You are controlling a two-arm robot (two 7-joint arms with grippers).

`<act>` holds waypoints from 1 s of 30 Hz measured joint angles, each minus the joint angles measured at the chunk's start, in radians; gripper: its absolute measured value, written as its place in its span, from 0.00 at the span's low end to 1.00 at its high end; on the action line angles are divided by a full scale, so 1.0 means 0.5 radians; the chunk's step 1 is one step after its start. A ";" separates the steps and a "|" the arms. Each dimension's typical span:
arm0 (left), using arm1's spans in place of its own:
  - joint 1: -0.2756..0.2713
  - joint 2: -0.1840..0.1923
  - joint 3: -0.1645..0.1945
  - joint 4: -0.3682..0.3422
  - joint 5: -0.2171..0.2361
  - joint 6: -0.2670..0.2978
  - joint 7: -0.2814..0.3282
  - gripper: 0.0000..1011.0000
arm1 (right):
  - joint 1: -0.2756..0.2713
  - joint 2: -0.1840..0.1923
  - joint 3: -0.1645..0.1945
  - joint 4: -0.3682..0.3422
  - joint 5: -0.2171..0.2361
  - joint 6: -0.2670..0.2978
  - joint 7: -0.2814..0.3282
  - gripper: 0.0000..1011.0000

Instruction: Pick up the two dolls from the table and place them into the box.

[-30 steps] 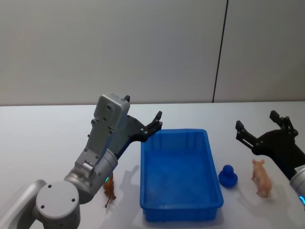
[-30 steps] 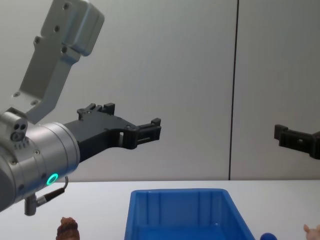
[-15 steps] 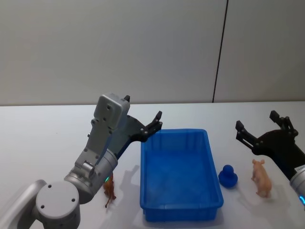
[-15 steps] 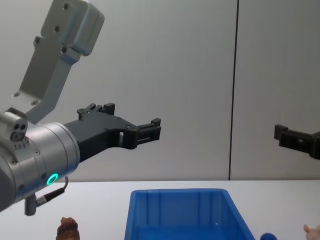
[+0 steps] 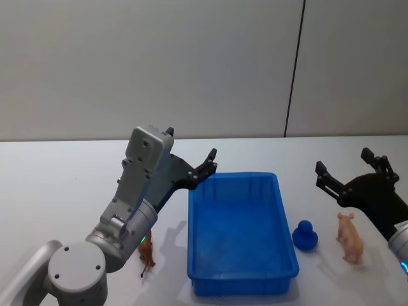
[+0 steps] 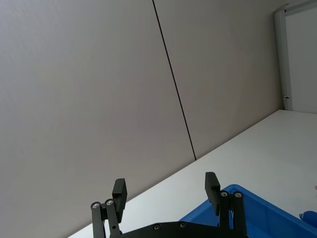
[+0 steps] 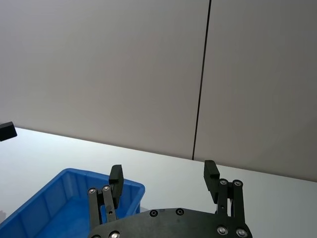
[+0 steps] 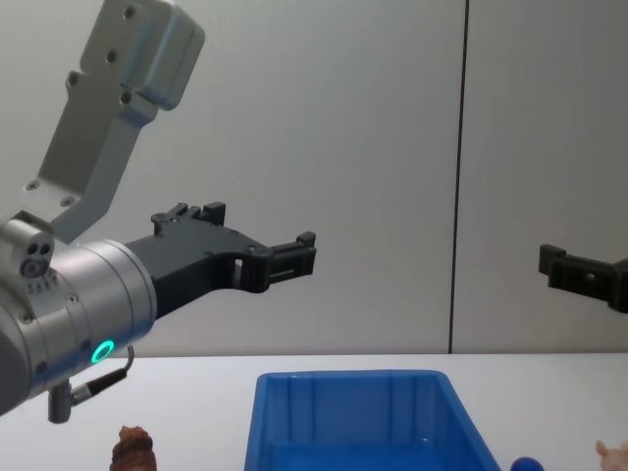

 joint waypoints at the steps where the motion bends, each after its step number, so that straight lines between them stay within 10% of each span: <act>1: 0.000 0.000 0.000 0.000 0.000 0.000 0.000 0.99 | -0.003 0.003 0.002 0.000 0.002 0.000 0.000 0.99; 19: 0.000 0.000 0.000 0.000 0.000 0.000 0.000 0.99 | -0.323 0.209 0.144 -0.150 0.187 0.016 -0.239 0.99; 30: 0.000 0.000 0.000 0.000 0.000 0.000 0.000 0.99 | -0.357 0.258 0.180 -0.106 0.232 0.237 -0.265 0.99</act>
